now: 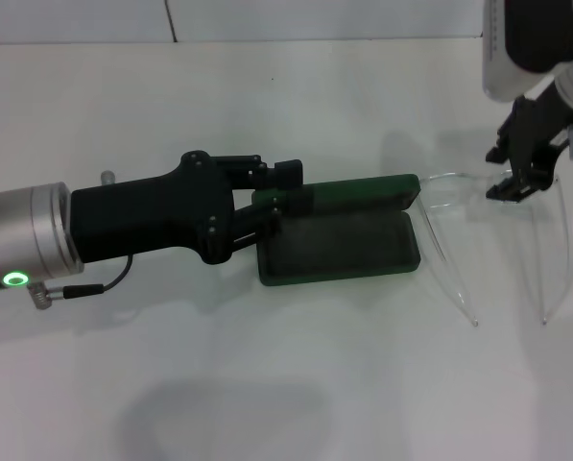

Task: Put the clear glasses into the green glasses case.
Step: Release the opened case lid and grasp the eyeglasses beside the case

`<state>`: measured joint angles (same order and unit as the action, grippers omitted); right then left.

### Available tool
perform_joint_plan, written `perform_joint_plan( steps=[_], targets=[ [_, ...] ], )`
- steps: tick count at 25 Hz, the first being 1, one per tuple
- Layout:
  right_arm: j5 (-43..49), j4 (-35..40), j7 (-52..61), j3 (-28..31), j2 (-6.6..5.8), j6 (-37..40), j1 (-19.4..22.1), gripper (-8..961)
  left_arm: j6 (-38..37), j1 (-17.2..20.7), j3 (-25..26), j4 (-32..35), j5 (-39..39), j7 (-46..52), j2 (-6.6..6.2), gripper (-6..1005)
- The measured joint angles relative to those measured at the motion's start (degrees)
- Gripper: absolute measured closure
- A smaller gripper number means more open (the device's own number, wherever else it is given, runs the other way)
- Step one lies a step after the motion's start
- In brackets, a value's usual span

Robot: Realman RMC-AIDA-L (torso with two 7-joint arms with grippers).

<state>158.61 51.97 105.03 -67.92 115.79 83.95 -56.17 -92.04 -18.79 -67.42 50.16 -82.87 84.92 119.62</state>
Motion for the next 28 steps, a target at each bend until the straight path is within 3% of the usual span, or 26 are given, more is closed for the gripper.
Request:
perform_joint_plan(
  steps=[23, 28],
  targets=[
    [-3.3, -8.3, -0.5, -2.6, 0.05, -8.4, -0.8, 504, 0.0, 0.1, 0.1, -0.8, 0.8, -0.1, 0.03, 665],
    [-3.0, -8.3, 0.7, -2.6, 0.04, -8.3, -0.8, 655, -0.1, 0.3, 0.1, -0.8, 0.8, -0.3, 0.00, 672]
  ],
)
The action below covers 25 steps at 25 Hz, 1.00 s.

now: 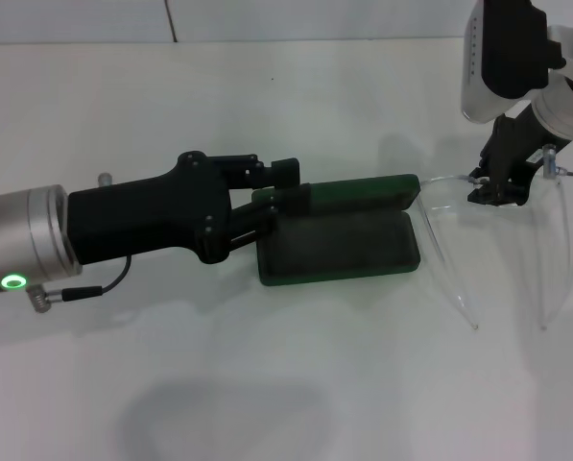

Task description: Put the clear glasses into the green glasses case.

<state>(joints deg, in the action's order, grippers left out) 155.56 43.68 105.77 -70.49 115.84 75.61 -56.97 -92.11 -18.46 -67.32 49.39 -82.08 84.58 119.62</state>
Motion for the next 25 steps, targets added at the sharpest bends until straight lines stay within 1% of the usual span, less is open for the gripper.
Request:
perform_joint_plan(
  steps=[1, 9, 14, 17, 18, 19, 20, 25],
  targets=[
    [0.1, 0.0, 0.2, 0.0, 0.00, 0.2, 0.0, 685, 0.0, 0.1, 0.0, 0.0, 0.0, -0.1, 0.00, 674],
    [0.6, 0.6, 1.9, -1.1, 0.00, 2.0, 0.1, 788, 0.0, -0.2, 0.2, -2.0, 0.1, -0.7, -0.10, 692],
    [0.8, 3.0, 2.2, -1.5, 0.00, 3.6, 1.6, 846, -0.2, -0.3, 0.5, -2.2, 0.2, -1.1, -0.09, 703],
    [0.8, 8.4, 2.3, -1.5, 0.00, 6.5, 4.1, 851, -0.2, -0.3, 0.5, -2.2, 0.2, -1.2, -0.09, 710],
    [0.8, 8.4, 2.3, -1.5, 0.00, 6.5, 4.1, 853, -0.2, -0.3, 0.5, -2.2, 0.2, -1.2, -0.09, 712],
    [0.8, 10.4, 2.3, -1.5, 0.01, 7.6, 4.8, 855, -0.2, -0.3, 0.5, -2.2, 0.3, -1.2, -0.09, 714],
    [0.7, 14.6, 2.6, -1.5, 0.05, 10.2, 6.5, 856, -0.2, -0.3, 0.5, -2.2, 0.3, -1.2, -0.09, 717],
    [-1.0, 25.5, 4.0, -1.3, 0.08, 16.8, 10.4, 865, -0.3, -0.5, 0.5, -2.2, 0.5, -1.1, -0.09, 728]
  ],
)
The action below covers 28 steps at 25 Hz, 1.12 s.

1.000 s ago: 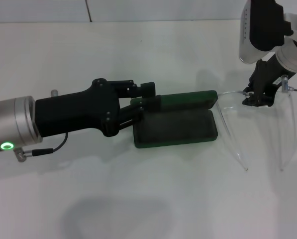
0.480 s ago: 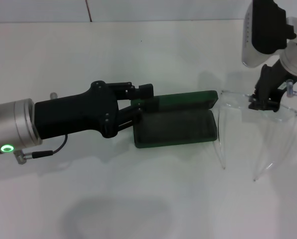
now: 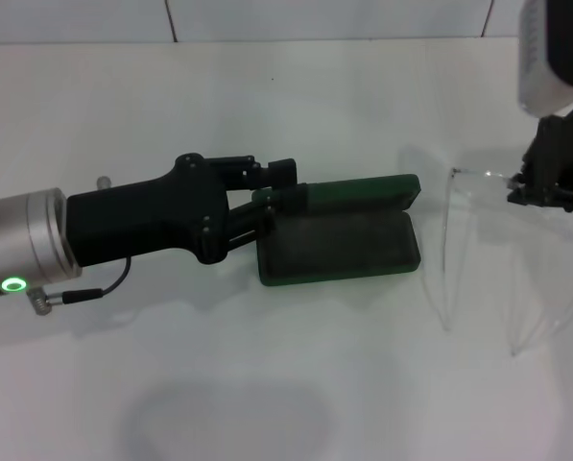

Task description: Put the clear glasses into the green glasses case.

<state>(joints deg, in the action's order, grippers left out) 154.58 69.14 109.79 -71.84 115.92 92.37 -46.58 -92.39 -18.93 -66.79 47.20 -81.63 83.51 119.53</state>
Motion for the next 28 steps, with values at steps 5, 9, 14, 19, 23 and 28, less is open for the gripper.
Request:
perform_joint_plan(
  steps=[5, 9, 14, 19, 23, 28],
  targets=[
    [-7.7, 8.4, 0.7, 4.1, -0.13, 8.0, 3.6, 874, -1.4, -0.8, 0.0, 0.0, 0.1, -0.1, -0.02, 739],
    [-17.4, 13.5, 1.1, 9.3, -0.27, 11.4, 6.6, 881, -4.0, -2.1, 0.1, 0.0, 1.1, -0.1, -0.07, 748],
    [-26.7, 15.9, 0.0, 9.6, -0.15, 7.1, 11.4, 889, -7.1, -3.2, 0.1, 0.0, 4.2, -0.1, -0.14, 760],
    [-35.6, 13.1, -4.4, 8.1, -0.02, 1.0, 16.1, 894, -7.6, -3.5, -0.1, -2.4, 8.7, 0.4, -0.03, 771],
    [-45.6, 8.1, -9.6, 7.3, -0.03, -0.5, 18.7, 895, -9.0, -4.0, -0.3, -3.8, 10.9, 0.4, -0.15, 817],
    [-54.8, 0.6, -14.4, 6.7, -0.03, -0.3, 18.2, 895, -10.4, -5.6, -0.6, -4.1, 10.6, 0.1, -0.09, 874]
  ],
)
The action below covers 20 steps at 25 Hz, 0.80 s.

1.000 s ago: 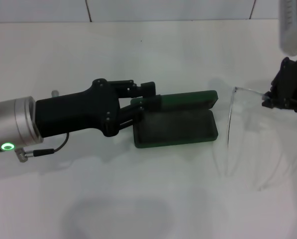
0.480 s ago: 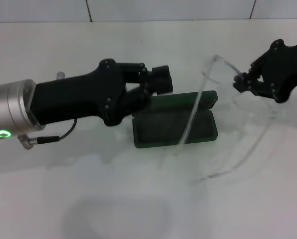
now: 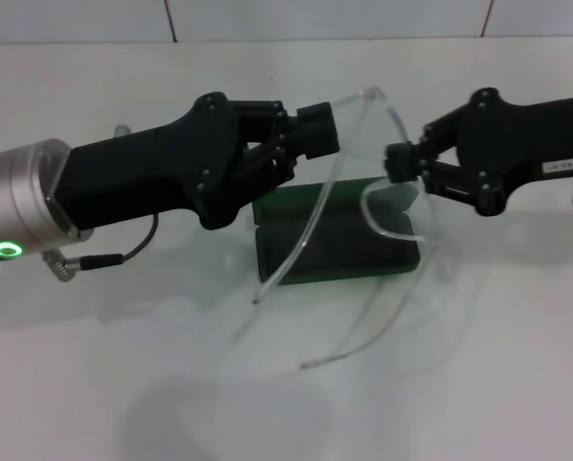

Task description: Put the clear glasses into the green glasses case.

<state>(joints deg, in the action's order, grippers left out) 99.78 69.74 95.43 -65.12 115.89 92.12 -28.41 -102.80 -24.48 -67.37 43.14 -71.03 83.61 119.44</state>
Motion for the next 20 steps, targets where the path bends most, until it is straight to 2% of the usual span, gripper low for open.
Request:
perform_joint_plan(
  steps=[5, 13, 20],
  targets=[
    [-6.3, -6.0, -4.2, -0.6, -0.11, -0.2, -1.4, 895, -1.8, -1.1, -0.1, -1.6, -0.1, -1.7, 0.14, 896],
    [-7.1, -8.5, -5.0, -1.1, 0.00, 0.1, -3.1, 896, -2.2, -2.4, -0.6, -6.4, 0.4, -4.7, 0.33, 901],
    [-8.5, -10.2, -5.9, -2.3, 0.03, 0.2, -3.5, 896, -2.1, -2.7, -0.6, -8.1, 0.6, -6.7, 0.36, 900]
  ],
)
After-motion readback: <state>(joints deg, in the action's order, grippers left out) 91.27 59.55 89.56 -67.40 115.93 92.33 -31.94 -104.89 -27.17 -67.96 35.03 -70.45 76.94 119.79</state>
